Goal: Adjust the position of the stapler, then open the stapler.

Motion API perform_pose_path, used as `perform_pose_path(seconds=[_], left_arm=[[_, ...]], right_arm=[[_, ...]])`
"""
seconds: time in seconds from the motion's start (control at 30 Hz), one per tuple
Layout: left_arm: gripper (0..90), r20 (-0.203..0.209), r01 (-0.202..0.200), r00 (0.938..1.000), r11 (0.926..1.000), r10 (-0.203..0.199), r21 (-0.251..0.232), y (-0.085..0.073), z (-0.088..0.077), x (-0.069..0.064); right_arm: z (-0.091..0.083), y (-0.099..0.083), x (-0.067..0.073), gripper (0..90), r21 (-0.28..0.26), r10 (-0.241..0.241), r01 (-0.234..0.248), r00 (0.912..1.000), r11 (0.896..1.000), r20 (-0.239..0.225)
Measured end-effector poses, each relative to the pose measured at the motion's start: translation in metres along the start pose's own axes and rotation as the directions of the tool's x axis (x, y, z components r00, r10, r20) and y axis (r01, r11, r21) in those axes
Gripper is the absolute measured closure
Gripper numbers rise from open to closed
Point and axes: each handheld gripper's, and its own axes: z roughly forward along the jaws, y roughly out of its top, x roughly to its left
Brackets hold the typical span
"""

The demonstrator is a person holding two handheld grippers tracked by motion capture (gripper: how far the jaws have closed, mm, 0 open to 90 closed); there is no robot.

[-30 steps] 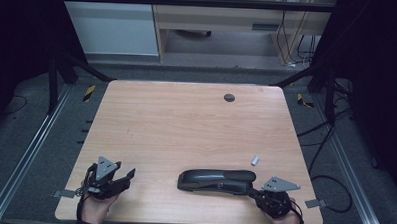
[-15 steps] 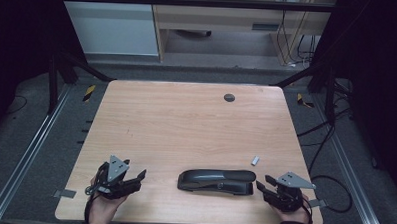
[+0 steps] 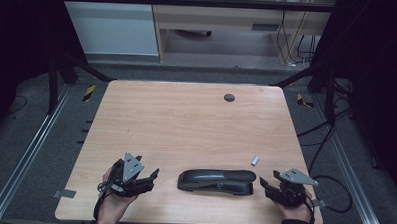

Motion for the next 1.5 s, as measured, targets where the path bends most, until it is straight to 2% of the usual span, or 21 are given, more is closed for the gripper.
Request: perform_pose_path(seconds=[0.07, 0.3, 0.73, 0.87, 0.97, 1.03, 1.23, 1.3, 1.5], left_arm=[[28.7, 0.006, -0.013, 0.9999, 0.9999, 0.013, 0.003, 0.004, 0.0, -0.004], [28.0, 0.023, -0.058, 0.9981, 0.9983, 0.058, 0.004, 0.015, 0.003, -0.02], [28.1, 0.074, -0.103, 0.9919, 0.9946, 0.104, -0.008, 0.04, 0.009, -0.046], [28.2, 0.076, -0.146, 0.9863, 0.9892, 0.146, -0.013, 0.051, 0.01, -0.057], [28.3, 0.086, -0.154, 0.9842, 0.9879, 0.155, -0.019, 0.058, 0.012, -0.063], [28.3, 0.089, -0.174, 0.9804, 0.9844, 0.176, -0.024, 0.063, 0.012, -0.069], [28.3, 0.095, -0.212, 0.9722, 0.9767, 0.214, -0.032, 0.071, 0.015, -0.082], [28.1, 0.098, -0.231, 0.9677, 0.9727, 0.232, -0.026, 0.073, 0.015, -0.086], [28.1, 0.105, -0.255, 0.9608, 0.9666, 0.256, -0.023, 0.077, 0.016, -0.093]], right_arm=[[0.0, 0.0, -0.001, 39.9, 0.001, 0.008, -0.008, 1.0, 1.0, 0.006], [0.002, 0.002, -0.003, 38.7, 0.001, -0.015, 0.015, 0.9995, 1.0, 0.027], [0.001, 0.001, -0.01, 38.2, -0.017, -0.012, 0.013, 0.9991, 1.0, 0.042], [0.001, 0.001, -0.009, 38.0, -0.013, -0.008, 0.008, 0.9992, 1.0, 0.04], [0.0, 0.001, -0.01, 37.5, -0.017, -0.013, 0.014, 0.9988, 1.0, 0.047], [0.001, 0.0, -0.01, 37.1, -0.013, -0.017, 0.018, 0.9987, 1.0, 0.049], [-0.001, 0.0, -0.011, 35.9, -0.024, -0.019, 0.021, 0.9985, 1.0, 0.051], [-0.001, 0.0, -0.011, 35.8, -0.022, -0.019, 0.02, 0.9986, 1.0, 0.049], [-0.001, 0.001, -0.01, 36.2, -0.022, -0.024, 0.025, 0.9987, 0.999, 0.046]])
